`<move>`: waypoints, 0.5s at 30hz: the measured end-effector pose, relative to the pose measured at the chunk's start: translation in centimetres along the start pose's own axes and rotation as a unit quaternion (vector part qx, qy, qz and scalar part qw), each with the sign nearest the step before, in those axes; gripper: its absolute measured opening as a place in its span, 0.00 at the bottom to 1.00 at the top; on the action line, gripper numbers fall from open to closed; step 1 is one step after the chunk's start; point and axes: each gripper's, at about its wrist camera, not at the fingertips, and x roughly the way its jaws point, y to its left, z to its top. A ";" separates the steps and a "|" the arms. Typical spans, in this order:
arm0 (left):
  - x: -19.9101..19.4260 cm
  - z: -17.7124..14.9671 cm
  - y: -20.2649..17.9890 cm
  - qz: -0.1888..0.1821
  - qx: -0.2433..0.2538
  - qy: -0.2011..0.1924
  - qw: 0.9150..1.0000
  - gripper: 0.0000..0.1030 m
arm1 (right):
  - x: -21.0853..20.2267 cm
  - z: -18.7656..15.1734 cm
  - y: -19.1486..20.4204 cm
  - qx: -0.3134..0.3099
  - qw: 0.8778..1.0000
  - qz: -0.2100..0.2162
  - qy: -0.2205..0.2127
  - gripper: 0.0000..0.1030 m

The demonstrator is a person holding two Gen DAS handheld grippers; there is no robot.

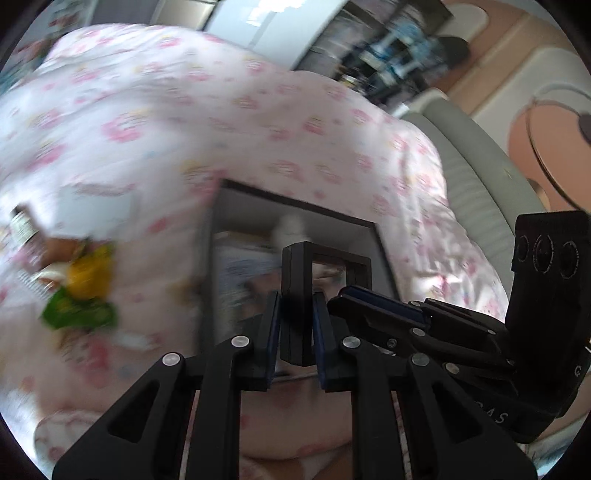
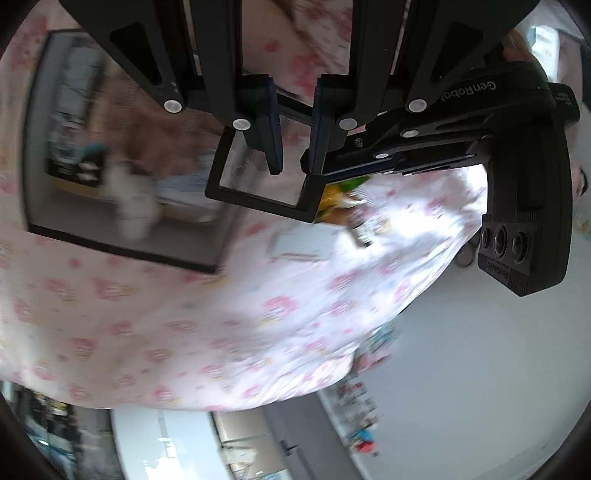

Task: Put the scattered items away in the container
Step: 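Carry the black frame into the box and release it with the right gripper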

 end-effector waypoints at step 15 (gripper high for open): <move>13.7 4.4 -7.5 -0.044 0.032 0.059 0.997 0.13 | -3.6 1.4 -15.1 0.058 0.997 -0.054 -0.023 0.13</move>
